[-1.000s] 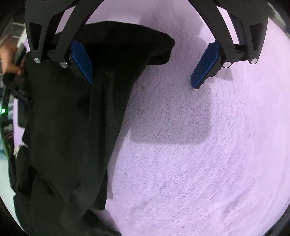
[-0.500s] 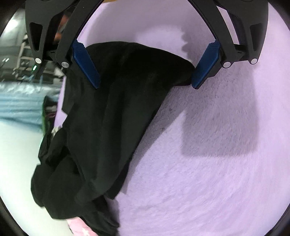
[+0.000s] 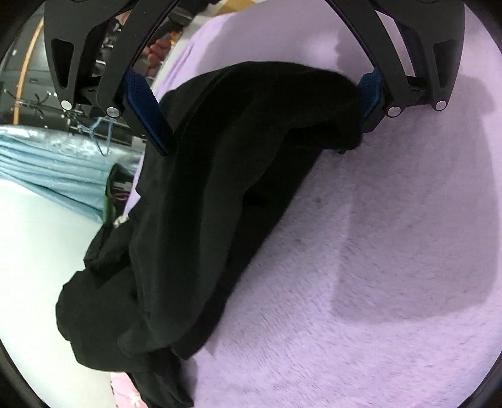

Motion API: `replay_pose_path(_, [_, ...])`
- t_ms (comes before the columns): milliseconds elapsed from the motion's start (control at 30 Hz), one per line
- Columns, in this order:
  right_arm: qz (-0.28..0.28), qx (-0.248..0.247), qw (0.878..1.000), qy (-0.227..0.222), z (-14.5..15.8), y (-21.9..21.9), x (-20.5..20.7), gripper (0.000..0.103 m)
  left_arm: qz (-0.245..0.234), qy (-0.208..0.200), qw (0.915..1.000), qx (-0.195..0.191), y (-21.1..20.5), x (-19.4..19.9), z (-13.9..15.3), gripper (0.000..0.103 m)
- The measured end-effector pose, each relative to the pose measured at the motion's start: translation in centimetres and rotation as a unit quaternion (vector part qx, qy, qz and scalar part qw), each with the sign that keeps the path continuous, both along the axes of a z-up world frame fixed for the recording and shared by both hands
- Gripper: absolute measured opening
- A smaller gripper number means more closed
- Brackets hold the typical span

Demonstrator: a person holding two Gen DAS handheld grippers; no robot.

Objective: Fold large clothes

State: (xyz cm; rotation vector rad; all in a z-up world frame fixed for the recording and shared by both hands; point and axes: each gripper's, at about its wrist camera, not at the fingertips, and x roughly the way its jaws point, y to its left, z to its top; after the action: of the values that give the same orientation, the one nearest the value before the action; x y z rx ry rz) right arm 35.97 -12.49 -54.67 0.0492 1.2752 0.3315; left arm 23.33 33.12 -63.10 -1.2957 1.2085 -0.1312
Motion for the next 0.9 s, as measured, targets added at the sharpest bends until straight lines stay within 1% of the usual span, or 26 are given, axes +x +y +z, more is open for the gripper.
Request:
replay_pose_path(133, [-0.001,-0.004,1.0,-0.003,0.3,2.0,-1.1,0.093,-0.003,-0.001,0.9999,-0.014,-0.4,0.8,-0.3,0.095])
replay_pose_path(200, [-0.004,-0.007,1.0,-0.001,0.6,2.6,-1.9,0.093,-0.006,-0.008,0.9997,-0.022,-0.1,0.6,-0.4,0.085])
replay_pose_path(267, [-0.007,-0.015,1.0,-0.001,0.8,3.2,-2.6,0.093,-0.012,-0.013,0.9995,-0.028,0.3,0.6,-0.5,0.079])
replay_pose_path(333, [-0.015,-0.024,1.0,0.0,1.3,3.7,-3.4,0.093,-0.017,-0.012,0.999,-0.039,0.9,0.4,-0.7,0.073])
replay_pose_path(367, [-0.019,-0.025,1.0,-0.001,1.6,3.8,-3.7,0.093,-0.017,-0.011,0.9988,-0.045,1.9,-0.4,-1.0,0.068])
replay_pose_path(400, [-0.024,-0.025,0.999,-0.002,2.0,3.9,-4.0,0.093,-0.016,-0.009,0.9986,-0.05,2.3,-0.6,-1.0,0.063])
replay_pose_path(467, [-0.03,-0.028,0.999,-0.006,2.7,4.3,-4.6,0.093,-0.014,-0.004,0.9982,-0.058,3.0,-0.8,-1.1,0.055])
replay_pose_path(567, [-0.036,-0.034,0.999,0.0,3.6,5.1,-5.0,0.093,-0.023,-0.007,0.9976,-0.066,3.5,-0.9,-1.0,0.051])
replay_pose_path(633, [-0.035,-0.038,0.999,0.005,4.2,5.7,-4.9,0.093,-0.028,-0.008,0.9974,-0.067,3.5,-0.7,-0.8,0.048])
replay_pose_path(667, [-0.032,-0.042,0.999,0.005,4.7,6.2,-4.6,0.093,-0.029,-0.011,0.9971,-0.07,3.4,-0.4,-0.7,0.043])
replay_pose_path(700, [-0.026,-0.048,0.999,0.004,5.4,7.0,-4.1,0.093,-0.029,-0.013,0.997,-0.071,3.3,-0.3,-0.5,0.04])
replay_pose_path(833, [0.001,-0.07,0.998,0.003,8.1,10.8,-1.5,0.093,-0.032,-0.015,0.9972,-0.066,3.0,0.1,0.3,0.035])
replay_pose_path(867, [0.008,-0.079,0.997,0.005,8.6,11.9,-0.7,0.093,-0.034,-0.014,0.9974,-0.063,2.9,0.2,0.6,0.034])
replay_pose_path(900, [0.016,-0.107,0.994,0.009,9.1,13.6,0.4,0.093,-0.043,-0.009,0.9978,-0.05,2.8,0.4,1.1,0.034])
